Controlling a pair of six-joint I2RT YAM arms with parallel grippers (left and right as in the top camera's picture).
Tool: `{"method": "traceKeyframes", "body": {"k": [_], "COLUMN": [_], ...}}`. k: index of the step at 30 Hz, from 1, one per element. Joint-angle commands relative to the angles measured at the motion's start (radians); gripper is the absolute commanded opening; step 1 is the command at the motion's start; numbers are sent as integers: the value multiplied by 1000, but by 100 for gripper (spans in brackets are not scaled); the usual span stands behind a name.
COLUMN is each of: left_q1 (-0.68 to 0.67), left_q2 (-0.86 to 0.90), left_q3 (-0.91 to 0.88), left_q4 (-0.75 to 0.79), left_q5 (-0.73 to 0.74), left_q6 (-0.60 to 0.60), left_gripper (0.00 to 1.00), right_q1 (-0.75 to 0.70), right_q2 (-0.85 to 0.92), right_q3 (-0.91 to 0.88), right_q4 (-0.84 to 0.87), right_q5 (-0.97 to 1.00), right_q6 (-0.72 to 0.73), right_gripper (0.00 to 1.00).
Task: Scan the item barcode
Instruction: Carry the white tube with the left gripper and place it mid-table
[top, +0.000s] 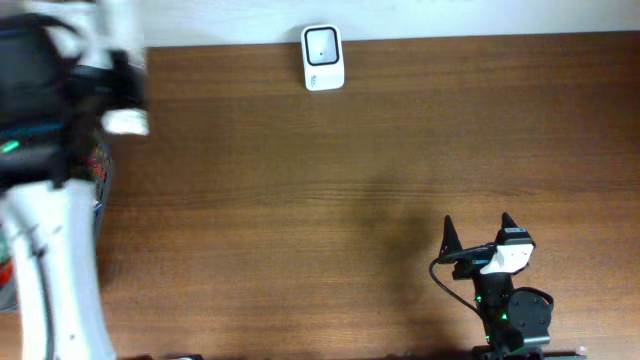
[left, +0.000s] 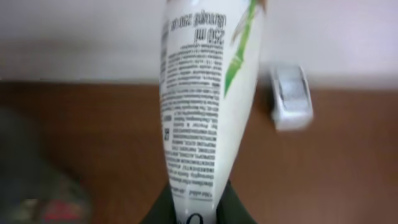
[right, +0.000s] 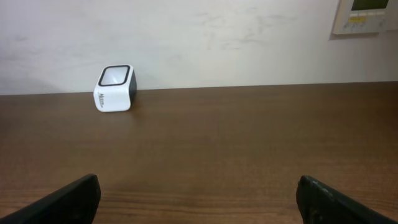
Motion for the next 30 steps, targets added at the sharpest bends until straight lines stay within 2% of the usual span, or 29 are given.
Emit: {"method": "traceKeyframes", "body": {"k": [1, 5, 11, 16, 18, 25, 27, 28, 29, 30], "left_q1": [-178, -309, -449, -499, -505, -558, -579, -586, -591, -592], "left_q2": [142, 301, 312, 352, 387, 427, 428, 428, 428, 428], "left_q3": [-3, -3, -7, -42, -120, -396, -447, -459, -459, -459], "left_q4": [-119, -155, -164, -151, -86, 167, 229, 249, 261, 274], "left_q5": [36, 35, 39, 34, 6, -11, -17, -18, -18, -17], "left_q6": [304, 335, 306, -24, -163, -412, -412, -412, -412, -412], "left_gripper": [0, 0, 0, 0, 0, 0, 0, 3, 15, 42], "right_q1": [-6, -6, -6, -6, -6, -6, -6, -6, -6, -6], "right_q2": [-8, -8, -8, -8, -8, -8, -7, -7, -8, -7], "right_q3": [-8, -8, -8, -8, -8, -8, -8, -8, -8, -8], "right_q4": [-2, -2, -2, -2, -2, -2, -2, -2, -2, -2], "right_q5": [-1, -1, -1, -1, -1, -1, -1, -1, -1, -1], "right_q6": [-6, -6, -6, -6, -6, -6, -6, -6, -6, -6], "right_gripper": [99, 99, 99, 99, 99, 99, 98, 99, 99, 99]}}
